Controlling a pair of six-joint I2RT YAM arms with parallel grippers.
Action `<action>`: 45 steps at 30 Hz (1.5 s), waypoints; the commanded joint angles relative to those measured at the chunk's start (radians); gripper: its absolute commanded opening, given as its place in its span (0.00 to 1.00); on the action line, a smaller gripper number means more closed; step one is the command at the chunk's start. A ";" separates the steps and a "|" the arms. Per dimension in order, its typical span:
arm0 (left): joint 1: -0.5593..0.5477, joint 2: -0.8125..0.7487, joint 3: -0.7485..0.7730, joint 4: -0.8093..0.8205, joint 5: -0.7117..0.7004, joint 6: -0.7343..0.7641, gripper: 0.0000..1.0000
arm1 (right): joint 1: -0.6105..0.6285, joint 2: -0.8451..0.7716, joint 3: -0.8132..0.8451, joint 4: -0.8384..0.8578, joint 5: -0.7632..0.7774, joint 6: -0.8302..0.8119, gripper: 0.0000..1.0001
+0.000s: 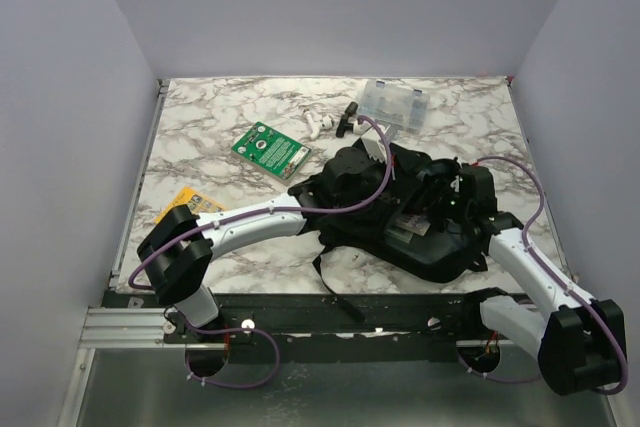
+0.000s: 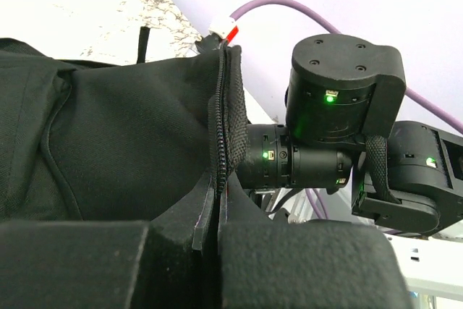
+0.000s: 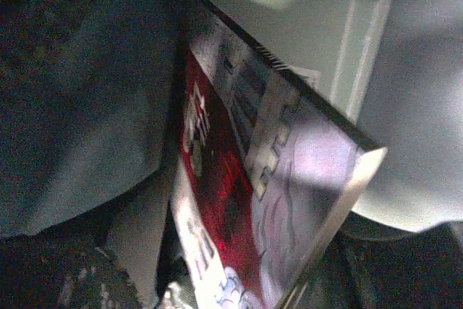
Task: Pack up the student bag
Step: Place the book in the student bag.
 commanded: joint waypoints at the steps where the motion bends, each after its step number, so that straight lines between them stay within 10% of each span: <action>1: 0.000 -0.042 -0.009 0.076 0.033 -0.021 0.00 | -0.006 -0.017 0.049 -0.150 0.105 -0.106 0.67; 12: 0.012 -0.035 -0.019 0.078 0.063 -0.040 0.00 | -0.005 -0.009 0.053 -0.300 0.185 -0.118 0.81; 24: 0.016 0.016 0.007 0.087 0.110 -0.126 0.00 | 0.001 0.086 -0.029 0.112 0.078 -0.087 0.81; 33: 0.019 0.017 -0.006 0.096 0.120 -0.131 0.00 | 0.001 0.020 0.024 -0.285 0.368 0.014 0.87; 45: 0.022 0.021 -0.013 0.105 0.131 -0.143 0.00 | 0.003 0.019 -0.045 0.084 0.070 0.008 0.76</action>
